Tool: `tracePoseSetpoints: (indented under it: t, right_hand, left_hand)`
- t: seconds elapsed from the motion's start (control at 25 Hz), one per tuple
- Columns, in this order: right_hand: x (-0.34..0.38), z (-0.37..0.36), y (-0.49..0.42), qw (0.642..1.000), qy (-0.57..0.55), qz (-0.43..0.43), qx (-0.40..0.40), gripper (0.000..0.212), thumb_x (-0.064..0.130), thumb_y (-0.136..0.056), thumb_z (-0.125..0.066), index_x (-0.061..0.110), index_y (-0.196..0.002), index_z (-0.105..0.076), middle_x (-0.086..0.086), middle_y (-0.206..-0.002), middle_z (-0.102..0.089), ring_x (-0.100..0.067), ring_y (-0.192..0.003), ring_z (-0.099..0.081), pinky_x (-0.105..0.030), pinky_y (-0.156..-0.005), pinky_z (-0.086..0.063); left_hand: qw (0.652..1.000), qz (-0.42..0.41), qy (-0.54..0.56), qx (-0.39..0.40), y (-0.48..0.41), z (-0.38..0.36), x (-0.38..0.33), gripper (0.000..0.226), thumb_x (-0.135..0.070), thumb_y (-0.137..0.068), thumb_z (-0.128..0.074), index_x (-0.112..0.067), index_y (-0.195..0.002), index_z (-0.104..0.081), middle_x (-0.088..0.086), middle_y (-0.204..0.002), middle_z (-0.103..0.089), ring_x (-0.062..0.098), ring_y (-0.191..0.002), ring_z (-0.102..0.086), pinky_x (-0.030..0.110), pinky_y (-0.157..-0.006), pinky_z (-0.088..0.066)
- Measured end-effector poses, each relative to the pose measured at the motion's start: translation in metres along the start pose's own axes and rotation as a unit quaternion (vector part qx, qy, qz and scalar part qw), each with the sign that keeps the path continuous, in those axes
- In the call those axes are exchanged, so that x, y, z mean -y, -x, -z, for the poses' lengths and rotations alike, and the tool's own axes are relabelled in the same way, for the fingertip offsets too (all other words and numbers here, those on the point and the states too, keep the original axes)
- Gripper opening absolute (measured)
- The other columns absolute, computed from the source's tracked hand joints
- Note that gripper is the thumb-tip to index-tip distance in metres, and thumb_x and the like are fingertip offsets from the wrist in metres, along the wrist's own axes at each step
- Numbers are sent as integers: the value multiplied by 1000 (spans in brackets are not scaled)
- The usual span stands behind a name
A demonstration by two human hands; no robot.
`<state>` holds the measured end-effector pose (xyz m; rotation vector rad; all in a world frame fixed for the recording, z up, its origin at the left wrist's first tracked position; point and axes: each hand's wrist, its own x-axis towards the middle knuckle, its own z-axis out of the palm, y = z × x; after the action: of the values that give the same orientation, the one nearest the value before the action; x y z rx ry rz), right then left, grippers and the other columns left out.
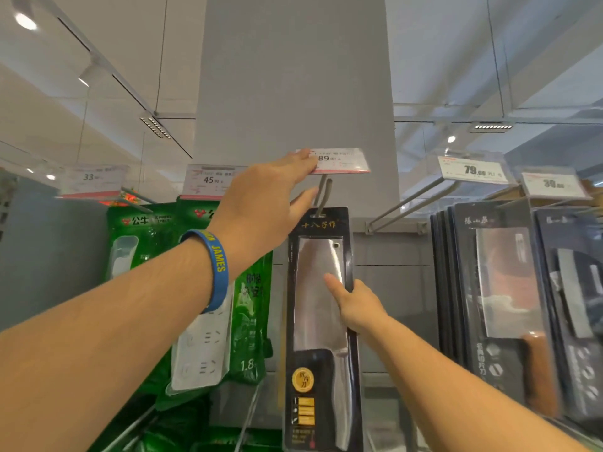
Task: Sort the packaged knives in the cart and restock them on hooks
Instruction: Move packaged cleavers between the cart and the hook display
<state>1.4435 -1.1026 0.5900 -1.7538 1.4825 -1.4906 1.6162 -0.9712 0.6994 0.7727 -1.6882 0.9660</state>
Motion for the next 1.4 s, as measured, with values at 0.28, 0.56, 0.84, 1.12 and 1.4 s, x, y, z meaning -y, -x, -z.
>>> tracePoseSetpoints:
  t: [0.28, 0.56, 0.84, 1.12, 1.4]
  right_hand:
    - [-11, 1, 24, 999, 22, -19, -19, 71, 64, -96, -50, 7, -139, -48, -10, -133, -60, -27, -117, -60, -40, -98, -50]
    - [-35, 55, 93, 987, -22, 59, -149, 31, 47, -101, -53, 21, -89, -65, 9, -82, -71, -7, -72, -62, -20, -61, -42]
    - [-94, 171, 273, 988, -84, 55, -120, 28, 36, -99, -60, 22, -77, -69, -3, -64, -67, -12, -48, -57, -17, -47, -40]
    - [-234, 249, 634, 915, 1, -283, -289, 30, 22, -103, -55, 21, -76, -69, -3, -67, -69, -14, -51, -58, -19, -49, -41]
    - [-243, 205, 987, 698, -30, -532, -478, 24, 22, -105, -54, 13, -87, -68, 2, -69, -71, -11, -53, -60, -23, -51, -43]
  left_hand:
    - [999, 18, 47, 14, 8, 4, -3, 51, -31, -98, -55, -26, -147, -44, -7, -154, -39, 16, -125, -54, 32, -106, -43]
    - [930, 175, 316, -64, 70, -25, -39, 4, -31, -91, -60, -34, -94, -60, -14, -84, -64, 4, -73, -61, 22, -64, -51]
    - [777, 248, 545, 194, 164, -75, -172, 13, -26, -93, -62, -24, -81, -68, -3, -69, -71, 7, -49, -56, 14, -50, -44]
    - [528, 217, 621, 537, 369, -59, -416, 19, -20, -98, -57, -16, -86, -72, 3, -73, -71, 10, -46, -48, 17, -45, -42]
    - [373, 71, 557, 739, 562, 71, -611, 22, -11, -100, -53, -14, -85, -69, 5, -71, -71, 10, -38, -44, 17, -40, -36]
